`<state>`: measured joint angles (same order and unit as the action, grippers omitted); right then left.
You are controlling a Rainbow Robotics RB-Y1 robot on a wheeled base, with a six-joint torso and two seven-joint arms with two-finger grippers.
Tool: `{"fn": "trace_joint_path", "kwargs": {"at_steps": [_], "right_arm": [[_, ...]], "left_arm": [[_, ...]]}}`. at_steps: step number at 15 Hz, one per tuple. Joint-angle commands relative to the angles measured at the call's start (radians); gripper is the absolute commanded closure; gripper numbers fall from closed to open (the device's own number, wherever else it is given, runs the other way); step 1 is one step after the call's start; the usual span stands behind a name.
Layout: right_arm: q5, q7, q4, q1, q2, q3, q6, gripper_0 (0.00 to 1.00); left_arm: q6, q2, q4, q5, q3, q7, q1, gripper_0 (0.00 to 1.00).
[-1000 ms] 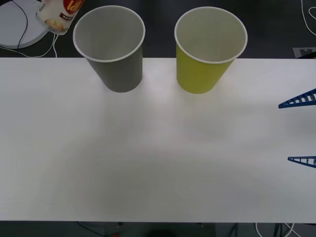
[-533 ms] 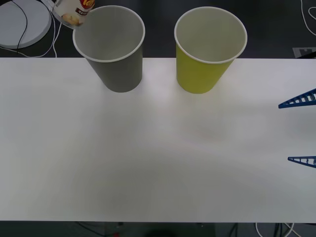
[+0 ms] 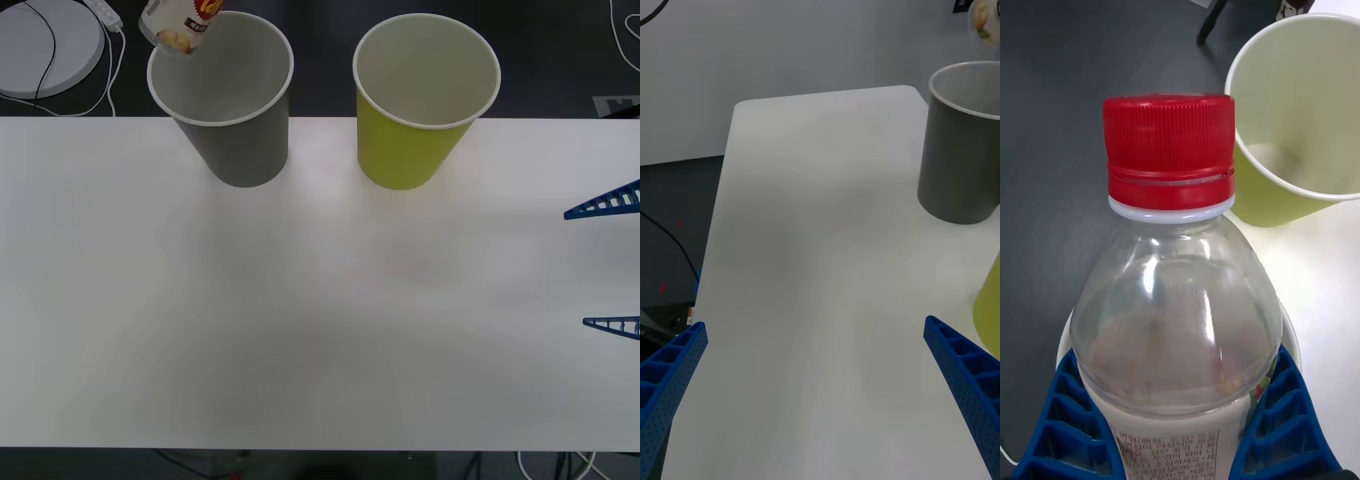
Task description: Put the can into the green bin and the plastic bottle into the gray bin
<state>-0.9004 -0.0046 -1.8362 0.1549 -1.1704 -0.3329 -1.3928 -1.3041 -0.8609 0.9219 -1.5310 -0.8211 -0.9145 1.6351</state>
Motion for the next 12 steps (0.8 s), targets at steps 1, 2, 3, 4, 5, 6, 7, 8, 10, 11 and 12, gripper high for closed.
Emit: {"fn": "trace_joint_path", "kwargs": {"at_steps": [1, 2, 3, 4, 5, 6, 7, 8, 10, 11, 12], "right_arm": [[0.0, 0.0, 0.0, 0.0, 0.0, 0.0, 0.0, 0.0], [0.0, 0.0, 0.0, 0.0, 0.0, 0.0, 0.0, 0.0], [0.0, 0.0, 0.0, 0.0, 0.0, 0.0, 0.0, 0.0], [0.0, 0.0, 0.0, 0.0, 0.0, 0.0, 0.0, 0.0], [0.0, 0.0, 0.0, 0.0, 0.0, 0.0, 0.0, 0.0], [0.0, 0.0, 0.0, 0.0, 0.0, 0.0, 0.0, 0.0], [0.0, 0.0, 0.0, 0.0, 0.0, 0.0, 0.0, 0.0], [0.0, 0.0, 0.0, 0.0, 0.0, 0.0, 0.0, 0.0], [0.0, 0.0, 0.0, 0.0, 0.0, 0.0, 0.0, 0.0], [0.0, 0.0, 0.0, 0.0, 0.0, 0.0, 0.0, 0.0], [0.0, 0.0, 0.0, 0.0, 0.0, 0.0, 0.0, 0.0]], "left_arm": [[0.0, 0.003, 0.0, -0.003, -0.001, 0.002, 0.0, 1.0], [0.0, 0.003, 0.0, 0.002, -0.001, 0.003, 0.0, 1.0], [0.0, 0.003, -0.002, 0.005, -0.001, 0.003, 0.0, 0.23], [0.0, 0.003, -0.002, 0.005, -0.001, 0.006, 0.0, 0.0], [0.0, 0.003, -0.002, 0.005, -0.001, 0.008, 0.0, 0.0], [0.0, 0.002, -0.002, 0.005, -0.001, 0.008, 0.0, 0.0], [0.0, 0.002, -0.002, 0.005, -0.001, 0.006, 0.0, 0.0], [0.0, 0.0, -0.002, 0.005, -0.001, 0.006, 0.0, 0.0], [0.0, -0.003, -0.003, 0.005, -0.001, 0.005, 0.0, 0.0], [0.0, -0.004, -0.002, 0.005, -0.001, 0.003, 0.0, 0.0], [0.0, -0.007, -0.002, 0.005, -0.001, 0.002, 0.0, 0.0]]}}
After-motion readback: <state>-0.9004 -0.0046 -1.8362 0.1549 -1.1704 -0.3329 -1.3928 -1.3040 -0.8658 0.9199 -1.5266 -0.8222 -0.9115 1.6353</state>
